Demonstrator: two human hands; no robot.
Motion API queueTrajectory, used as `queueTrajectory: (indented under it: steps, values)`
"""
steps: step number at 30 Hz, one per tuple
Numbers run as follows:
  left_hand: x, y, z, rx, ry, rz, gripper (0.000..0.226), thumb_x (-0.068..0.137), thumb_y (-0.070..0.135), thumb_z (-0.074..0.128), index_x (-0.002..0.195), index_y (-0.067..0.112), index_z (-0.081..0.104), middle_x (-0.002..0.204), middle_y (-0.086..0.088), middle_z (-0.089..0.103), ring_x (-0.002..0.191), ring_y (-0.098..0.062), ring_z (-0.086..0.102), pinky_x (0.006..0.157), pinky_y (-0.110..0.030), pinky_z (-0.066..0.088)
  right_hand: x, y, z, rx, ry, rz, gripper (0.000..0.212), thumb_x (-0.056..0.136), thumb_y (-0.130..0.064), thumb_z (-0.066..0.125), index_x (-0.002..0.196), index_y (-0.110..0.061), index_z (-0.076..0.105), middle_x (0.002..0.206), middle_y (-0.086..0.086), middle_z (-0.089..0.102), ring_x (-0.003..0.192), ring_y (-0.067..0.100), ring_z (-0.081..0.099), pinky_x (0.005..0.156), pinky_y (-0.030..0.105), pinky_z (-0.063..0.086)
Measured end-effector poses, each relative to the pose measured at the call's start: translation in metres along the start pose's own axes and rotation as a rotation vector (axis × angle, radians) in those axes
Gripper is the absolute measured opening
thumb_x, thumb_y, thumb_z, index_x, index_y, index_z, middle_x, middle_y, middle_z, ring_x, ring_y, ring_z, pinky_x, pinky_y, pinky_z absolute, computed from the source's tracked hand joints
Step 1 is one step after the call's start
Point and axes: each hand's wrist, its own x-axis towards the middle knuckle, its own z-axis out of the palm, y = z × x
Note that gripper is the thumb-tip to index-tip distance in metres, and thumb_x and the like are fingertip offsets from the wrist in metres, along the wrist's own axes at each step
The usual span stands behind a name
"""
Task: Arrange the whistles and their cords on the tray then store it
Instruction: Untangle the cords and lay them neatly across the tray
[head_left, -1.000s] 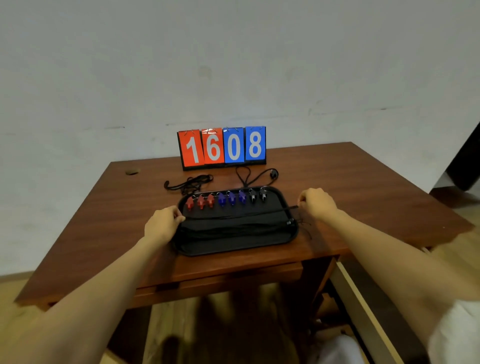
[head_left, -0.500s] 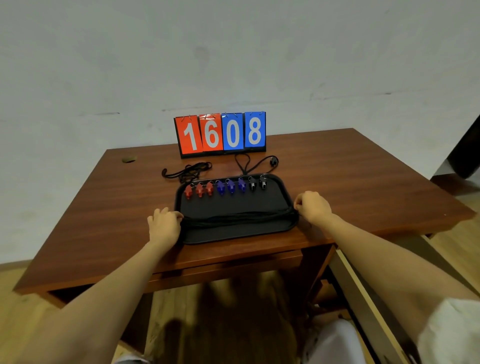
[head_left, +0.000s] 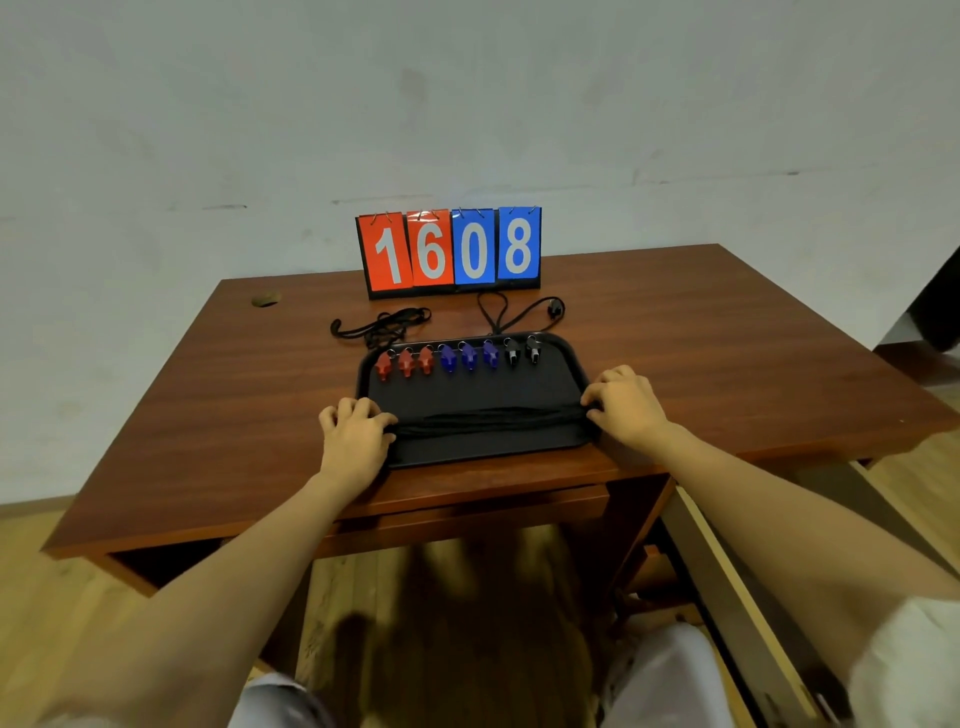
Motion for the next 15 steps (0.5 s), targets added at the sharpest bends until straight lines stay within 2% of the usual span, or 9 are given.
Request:
queueTrajectory:
  steps: [7, 11, 15]
  values:
    - [0.002, 0.010, -0.002, -0.039, 0.031, 0.022, 0.033, 0.093, 0.032, 0.052, 0.125, 0.023, 0.059, 0.124, -0.002, 0.051, 0.122, -0.026, 0.037, 0.101, -0.041, 0.021, 0.003, -0.015, -0.001, 0.023, 0.006, -0.057, 0.028, 0.093, -0.027, 0.057, 0.119, -0.021, 0.063, 0.130, 0.002, 0.054, 0.131, 0.024, 0.035, 0.107, 0.039, 0.028]
    - [0.022, 0.037, -0.010, -0.079, 0.027, 0.082, 0.033, 0.094, 0.035, 0.050, 0.124, 0.025, 0.058, 0.126, 0.000, 0.051, 0.126, -0.023, 0.035, 0.103, -0.038, 0.020, 0.022, -0.035, -0.012, 0.095, 0.035, -0.126, 0.026, 0.092, -0.025, 0.058, 0.117, -0.019, 0.064, 0.128, 0.004, 0.057, 0.130, 0.024, 0.038, 0.106, 0.039, 0.032]
    - [0.055, 0.064, -0.017, -0.107, 0.002, 0.124, 0.031, 0.094, 0.035, 0.050, 0.121, 0.024, 0.060, 0.123, -0.001, 0.051, 0.123, -0.023, 0.038, 0.103, -0.039, 0.022, 0.052, -0.055, -0.023, 0.129, 0.053, -0.151, 0.026, 0.093, -0.023, 0.056, 0.117, -0.016, 0.064, 0.120, 0.006, 0.061, 0.122, 0.026, 0.044, 0.099, 0.039, 0.038]
